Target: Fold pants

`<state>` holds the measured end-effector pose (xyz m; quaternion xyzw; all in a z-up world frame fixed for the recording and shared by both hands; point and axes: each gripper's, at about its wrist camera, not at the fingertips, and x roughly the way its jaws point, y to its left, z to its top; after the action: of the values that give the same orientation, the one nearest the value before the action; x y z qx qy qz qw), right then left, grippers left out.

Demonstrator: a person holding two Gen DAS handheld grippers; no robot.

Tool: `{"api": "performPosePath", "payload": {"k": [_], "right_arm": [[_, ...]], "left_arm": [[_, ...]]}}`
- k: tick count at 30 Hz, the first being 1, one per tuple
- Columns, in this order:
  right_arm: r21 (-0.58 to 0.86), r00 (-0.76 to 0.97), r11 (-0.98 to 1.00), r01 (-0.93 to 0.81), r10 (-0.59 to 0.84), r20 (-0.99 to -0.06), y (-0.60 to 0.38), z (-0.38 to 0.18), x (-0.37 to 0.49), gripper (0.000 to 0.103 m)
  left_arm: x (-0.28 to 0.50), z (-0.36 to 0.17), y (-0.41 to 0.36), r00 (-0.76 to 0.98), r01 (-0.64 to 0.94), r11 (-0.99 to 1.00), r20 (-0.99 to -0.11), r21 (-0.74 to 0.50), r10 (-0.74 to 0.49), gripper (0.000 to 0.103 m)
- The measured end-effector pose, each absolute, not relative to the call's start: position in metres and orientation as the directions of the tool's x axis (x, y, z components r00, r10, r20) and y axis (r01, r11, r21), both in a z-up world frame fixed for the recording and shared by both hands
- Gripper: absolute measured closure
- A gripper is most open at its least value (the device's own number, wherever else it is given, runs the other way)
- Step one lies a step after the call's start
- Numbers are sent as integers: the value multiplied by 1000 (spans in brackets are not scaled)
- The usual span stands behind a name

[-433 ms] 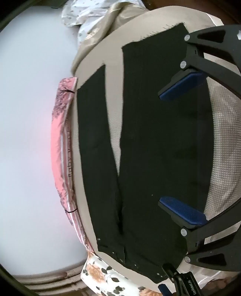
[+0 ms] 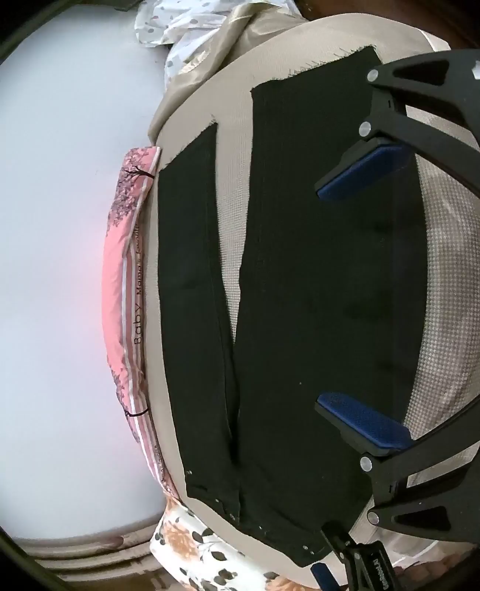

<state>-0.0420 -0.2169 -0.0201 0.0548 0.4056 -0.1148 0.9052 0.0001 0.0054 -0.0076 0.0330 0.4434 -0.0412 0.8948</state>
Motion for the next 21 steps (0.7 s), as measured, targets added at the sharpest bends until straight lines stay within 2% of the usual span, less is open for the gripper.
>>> {"api": "performPosePath", "payload": {"k": [10, 21], "right_arm": [[-44, 669, 967, 252, -207, -714, -211, -19, -41, 0], [-34, 671, 967, 251, -200, -714, -211, -18, -42, 0]], "left_arm": [[-2, -4, 13, 634, 58, 997, -773, 50, 2, 0], [-2, -3, 17, 652, 48, 997, -758, 58, 13, 0]]}}
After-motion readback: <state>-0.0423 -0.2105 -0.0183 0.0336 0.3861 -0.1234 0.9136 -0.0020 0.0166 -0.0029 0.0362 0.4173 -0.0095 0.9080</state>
